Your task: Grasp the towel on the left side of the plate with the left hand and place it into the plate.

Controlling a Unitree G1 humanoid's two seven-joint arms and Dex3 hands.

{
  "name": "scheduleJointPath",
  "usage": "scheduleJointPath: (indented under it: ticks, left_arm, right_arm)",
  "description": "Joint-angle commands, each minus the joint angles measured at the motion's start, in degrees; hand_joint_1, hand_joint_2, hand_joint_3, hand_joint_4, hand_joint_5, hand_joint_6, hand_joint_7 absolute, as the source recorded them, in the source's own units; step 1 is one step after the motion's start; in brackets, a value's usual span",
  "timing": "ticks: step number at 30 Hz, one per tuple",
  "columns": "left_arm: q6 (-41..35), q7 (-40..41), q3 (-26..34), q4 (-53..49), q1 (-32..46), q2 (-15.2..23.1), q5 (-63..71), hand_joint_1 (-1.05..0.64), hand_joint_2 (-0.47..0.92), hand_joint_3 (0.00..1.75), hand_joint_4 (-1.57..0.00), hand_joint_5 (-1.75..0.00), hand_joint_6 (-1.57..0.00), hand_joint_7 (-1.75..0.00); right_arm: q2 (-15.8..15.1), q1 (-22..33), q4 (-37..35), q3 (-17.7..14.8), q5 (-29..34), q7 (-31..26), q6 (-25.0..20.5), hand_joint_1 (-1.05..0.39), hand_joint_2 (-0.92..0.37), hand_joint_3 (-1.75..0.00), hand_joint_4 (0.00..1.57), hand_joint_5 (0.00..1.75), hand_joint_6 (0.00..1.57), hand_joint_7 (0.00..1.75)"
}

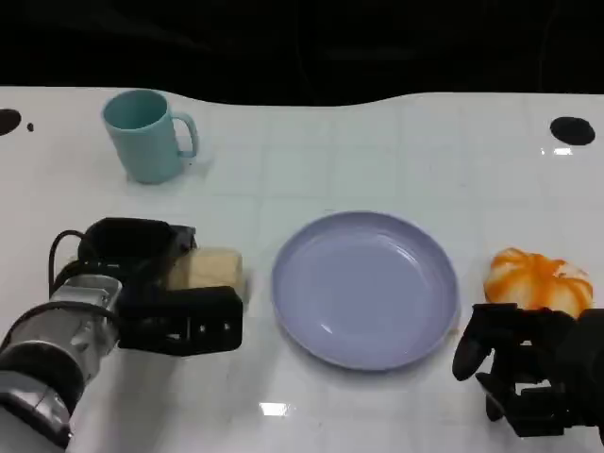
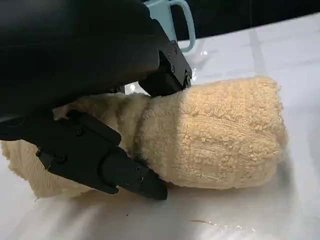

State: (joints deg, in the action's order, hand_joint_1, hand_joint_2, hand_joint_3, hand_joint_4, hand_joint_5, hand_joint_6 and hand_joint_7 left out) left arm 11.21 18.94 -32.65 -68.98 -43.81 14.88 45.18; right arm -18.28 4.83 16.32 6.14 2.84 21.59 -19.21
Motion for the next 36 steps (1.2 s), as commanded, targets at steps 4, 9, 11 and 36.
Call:
scheduleJointPath:
  ticks: [4,9,11,36]
  left_arm:
    - [0.6,9.5,1.4,1.6,1.3,0.5,-1.1,-0.23,0.92,0.18,-0.82,-1.75,-0.77,-1.03]
    - [1.8,9.7,2.7,4.0,1.3,0.2,-2.6,-0.21,0.92,0.15,-0.81,-1.75,-0.64,-1.49]
    - [0.9,7.4,3.0,6.5,1.0,-0.4,-3.2,-0.21,0.92,0.21,-0.81,-1.75,-0.57,-1.69]
    - [0.7,-8.7,0.6,20.9,-1.3,-10.3,-3.2,-0.22,0.88,0.22,-0.86,-1.75,-0.60,-1.75]
  right_arm:
    - [-0.6,0.7,0.4,-0.6,-0.5,0.0,0.6,0.08,-0.70,-0.94,0.66,1.67,0.67,1.43]
    - [-0.7,0.5,0.0,-0.7,-0.5,0.0,0.5,0.08,-0.70,-0.93,0.66,1.67,0.68,1.43]
    - [-0.8,0.4,-0.2,-0.7,-0.5,0.2,0.7,0.08,-0.70,-0.94,0.66,1.67,0.68,1.44]
    - [-0.1,0.2,0.0,-0.1,-0.6,0.1,0.0,0.08,-0.69,-0.96,0.66,1.68,0.67,1.45]
